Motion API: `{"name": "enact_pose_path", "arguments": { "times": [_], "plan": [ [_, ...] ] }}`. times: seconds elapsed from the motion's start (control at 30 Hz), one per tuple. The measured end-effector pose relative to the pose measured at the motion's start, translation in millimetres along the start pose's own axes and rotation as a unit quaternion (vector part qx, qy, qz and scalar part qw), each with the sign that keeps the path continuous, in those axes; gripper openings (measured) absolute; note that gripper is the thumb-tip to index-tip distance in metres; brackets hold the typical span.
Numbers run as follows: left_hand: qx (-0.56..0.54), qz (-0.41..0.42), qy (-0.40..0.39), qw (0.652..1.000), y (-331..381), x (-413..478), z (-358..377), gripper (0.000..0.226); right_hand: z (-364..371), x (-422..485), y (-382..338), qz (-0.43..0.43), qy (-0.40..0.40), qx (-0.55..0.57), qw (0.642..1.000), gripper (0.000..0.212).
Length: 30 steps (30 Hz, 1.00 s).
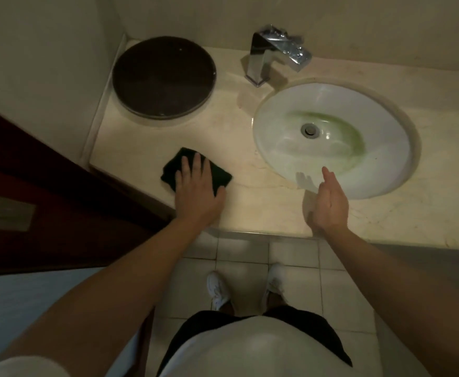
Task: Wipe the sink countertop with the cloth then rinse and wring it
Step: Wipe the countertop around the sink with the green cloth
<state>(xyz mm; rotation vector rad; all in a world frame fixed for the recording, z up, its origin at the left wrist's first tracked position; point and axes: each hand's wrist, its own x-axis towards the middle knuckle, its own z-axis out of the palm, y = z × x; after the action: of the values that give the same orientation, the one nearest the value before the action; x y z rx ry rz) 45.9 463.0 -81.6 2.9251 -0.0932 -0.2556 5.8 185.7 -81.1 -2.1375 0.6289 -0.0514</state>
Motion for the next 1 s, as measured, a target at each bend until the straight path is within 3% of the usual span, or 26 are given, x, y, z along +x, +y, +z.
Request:
{"name": "enact_pose_path", "arguments": {
  "times": [0.07,0.13,0.2,0.27,0.33,0.43,0.53,0.6,0.7,0.83,0.93,1.0],
  "plan": [
    [-0.02,0.074,-0.018,0.997,41,-13,5,0.081,-13,7,-7,0.099,0.011,0.187,0.977,0.052],
    [-0.089,0.135,-0.043,0.986,81,-22,11,0.077,-27,11,-14,0.128,0.029,0.215,0.968,0.047],
    [-0.212,0.122,-0.066,0.967,98,-18,6,0.069,-37,5,-16,0.1,0.056,0.136,0.984,0.043],
    [-0.365,0.057,-0.069,0.927,89,-11,-4,0.062,-37,-12,-20,0.043,0.068,0.024,0.996,0.042],
    [-0.419,0.055,-0.059,0.904,67,-9,-11,0.057,-23,-29,-30,0.008,0.048,-0.042,0.998,0.048],
    [-0.393,0.079,-0.019,0.916,41,-8,-13,0.053,27,-52,-53,-0.085,-0.05,-0.108,0.989,0.081],
    [-0.352,0.094,0.062,0.929,34,-5,-17,0.047,76,-66,-60,-0.19,-0.091,-0.291,0.933,0.11],
    [-0.317,0.112,0.061,0.94,27,-1,-17,0.046,85,-62,-56,-0.187,-0.062,-0.296,0.934,0.1],
    [-0.245,0.183,-0.001,0.952,22,8,-14,0.064,74,-43,-48,-0.205,-0.033,-0.261,0.943,0.071],
    [-0.141,0.264,-0.068,0.952,51,20,-18,0.083,46,-11,-55,-0.221,-0.1,-0.196,0.95,0.041],
    [-0.097,0.31,-0.024,0.946,92,38,-26,0.09,8,19,-71,-0.195,-0.133,-0.069,0.969,0.032],
    [-0.078,0.299,0.013,0.951,123,55,-31,0.094,-21,40,-84,-0.125,-0.16,0.012,0.979,0.028]
  ]
}}
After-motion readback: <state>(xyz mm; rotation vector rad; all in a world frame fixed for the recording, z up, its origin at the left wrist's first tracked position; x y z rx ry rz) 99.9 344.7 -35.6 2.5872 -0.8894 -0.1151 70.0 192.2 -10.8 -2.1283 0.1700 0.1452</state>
